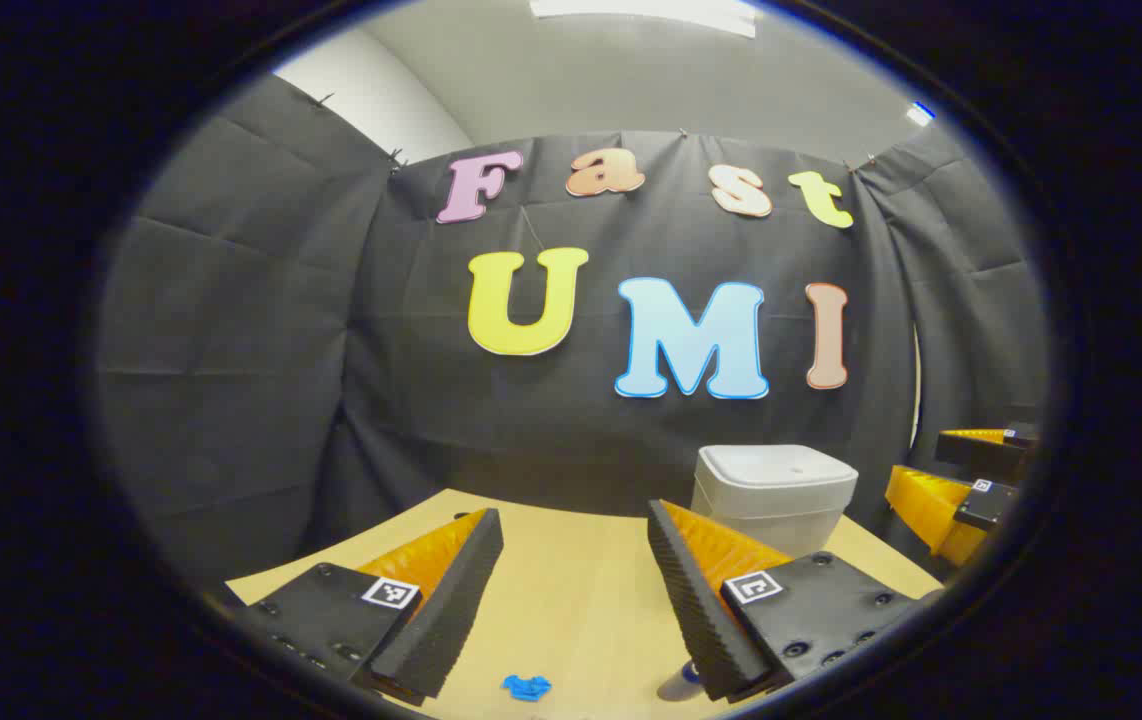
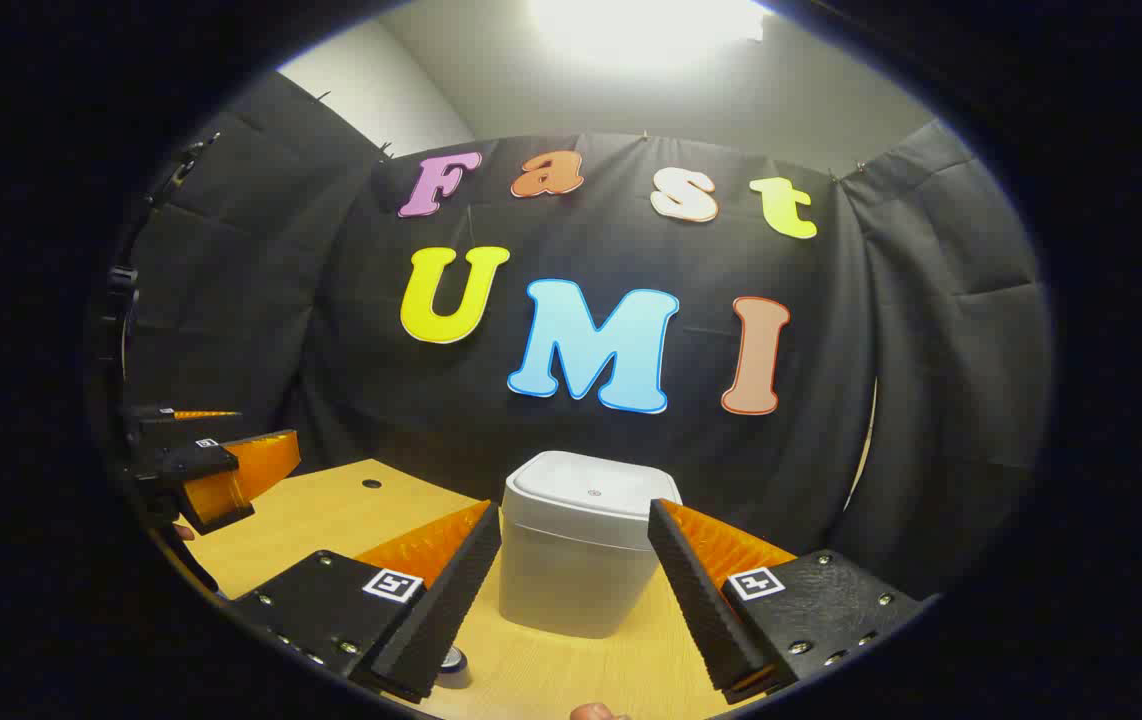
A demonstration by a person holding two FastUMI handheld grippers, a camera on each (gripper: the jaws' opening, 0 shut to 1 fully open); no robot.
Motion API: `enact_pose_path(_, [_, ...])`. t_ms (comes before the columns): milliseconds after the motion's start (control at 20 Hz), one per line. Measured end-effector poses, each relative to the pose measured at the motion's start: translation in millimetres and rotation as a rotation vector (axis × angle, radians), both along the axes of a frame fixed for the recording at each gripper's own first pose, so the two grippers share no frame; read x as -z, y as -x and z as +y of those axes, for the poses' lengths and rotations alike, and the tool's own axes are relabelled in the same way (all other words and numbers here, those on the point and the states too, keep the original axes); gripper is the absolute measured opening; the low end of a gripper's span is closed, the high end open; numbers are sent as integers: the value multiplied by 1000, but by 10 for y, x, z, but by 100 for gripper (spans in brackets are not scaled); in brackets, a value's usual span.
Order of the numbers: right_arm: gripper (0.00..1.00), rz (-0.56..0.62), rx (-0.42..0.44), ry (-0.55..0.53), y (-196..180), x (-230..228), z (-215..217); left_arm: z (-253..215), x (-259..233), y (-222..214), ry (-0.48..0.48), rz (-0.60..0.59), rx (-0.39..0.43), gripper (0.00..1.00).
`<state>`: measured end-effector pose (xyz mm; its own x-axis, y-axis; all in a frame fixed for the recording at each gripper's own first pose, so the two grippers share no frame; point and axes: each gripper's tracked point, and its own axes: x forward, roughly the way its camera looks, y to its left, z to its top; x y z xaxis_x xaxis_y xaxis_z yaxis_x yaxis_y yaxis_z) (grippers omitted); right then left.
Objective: Press the lid of the desktop garbage bin to open it, pick up the crumpled paper on the desktop and throw it into the bin, then pick up the pop can on the desktop and drop it into the bin, and finally close the garbage bin lid.
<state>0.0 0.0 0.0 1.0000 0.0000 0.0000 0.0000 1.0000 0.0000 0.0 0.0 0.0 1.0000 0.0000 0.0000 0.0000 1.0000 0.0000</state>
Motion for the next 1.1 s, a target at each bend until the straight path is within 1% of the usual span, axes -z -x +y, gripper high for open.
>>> enact_pose_path(100, [95, 13, 35, 0, -73, 37, -67, -46, -8, -112, -19, 9, 13, 96])
enact_pose_path(150, [95, 21, 39, 0, -98, 59, -62, -50, -31, -141, -25, 6, 20, 96])
enact_pose_path(500, [95, 19, 44, -1, -237, 27, -16, -14, -65, -280, -38, 16, 37, 96])
enact_pose_path(850, [95, 39, 61, 29, -359, 7, 72, -77, -175, -457, -62, -3, 96, 96])
enact_pose_path(1000, [95, 32, 68, 21, -373, -27, 84, -69, -213, -511, -61, -12, 108, 95])
enact_pose_path(1050, [95, 31, 70, 22, -393, -42, 74, -68, -228, -530, -56, -15, 111, 95])
enact_pose_path(1100, [90, 32, 64, 20, -433, -47, 99, -61, -237, -551, -52, -16, 115, 96])
